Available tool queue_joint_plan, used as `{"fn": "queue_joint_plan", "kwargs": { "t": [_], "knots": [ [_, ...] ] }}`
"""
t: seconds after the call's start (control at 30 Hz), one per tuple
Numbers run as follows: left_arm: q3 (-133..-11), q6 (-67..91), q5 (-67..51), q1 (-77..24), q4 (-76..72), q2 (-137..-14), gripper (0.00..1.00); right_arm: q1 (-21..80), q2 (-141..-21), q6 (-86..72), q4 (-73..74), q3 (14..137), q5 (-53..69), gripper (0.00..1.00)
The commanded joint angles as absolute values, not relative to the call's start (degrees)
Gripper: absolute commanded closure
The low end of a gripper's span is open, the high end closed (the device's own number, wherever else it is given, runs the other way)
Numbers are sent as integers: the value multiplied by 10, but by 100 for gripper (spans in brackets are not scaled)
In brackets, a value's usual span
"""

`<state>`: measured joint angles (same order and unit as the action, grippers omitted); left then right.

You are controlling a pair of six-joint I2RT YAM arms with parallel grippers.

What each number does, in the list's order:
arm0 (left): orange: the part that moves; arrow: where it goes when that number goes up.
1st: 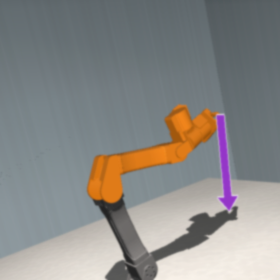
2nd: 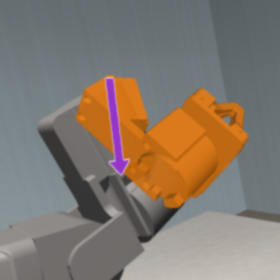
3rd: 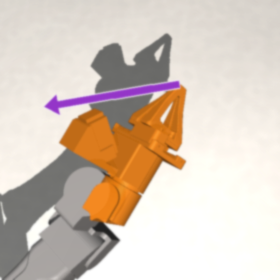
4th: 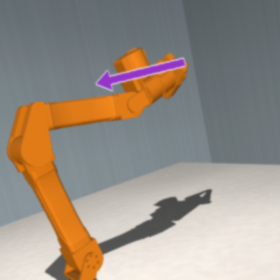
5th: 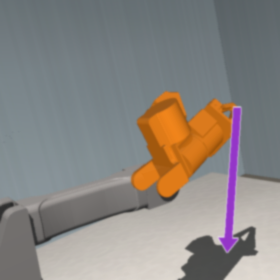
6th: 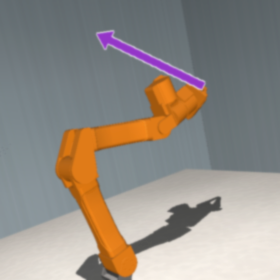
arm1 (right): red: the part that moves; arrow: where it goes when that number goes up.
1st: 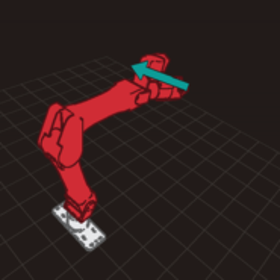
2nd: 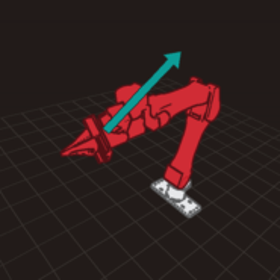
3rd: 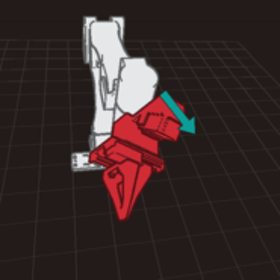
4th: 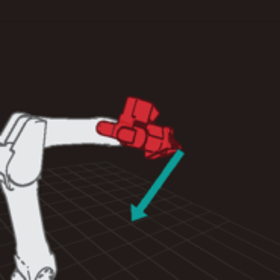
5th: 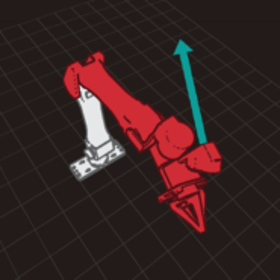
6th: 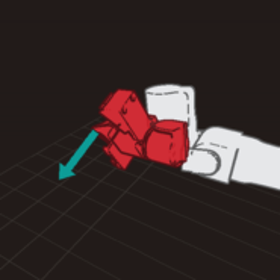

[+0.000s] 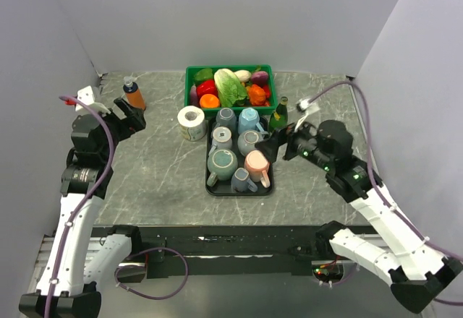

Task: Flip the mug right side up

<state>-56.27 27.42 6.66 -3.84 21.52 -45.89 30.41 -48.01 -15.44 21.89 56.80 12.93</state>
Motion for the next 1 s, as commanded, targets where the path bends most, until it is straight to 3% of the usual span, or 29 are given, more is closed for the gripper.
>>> {"fn": "queue_joint_plan", "kwargs": {
  "t": [0.0,0.23,0.57,0.97],
  "knots": [
    [-563,279,-1,-38,196,-432,4,353,-494,-123,234,512,77,5],
    [-540,258,-77,-39,175,-388,4,424,-523,-110,215,428,50,18],
    [-533,250,-76,-39,185,-379,4,457,-657,-110,168,427,3,23],
    [-532,242,-76,-39,183,-393,4,461,-728,-89,133,430,11,35]
  ]
}}
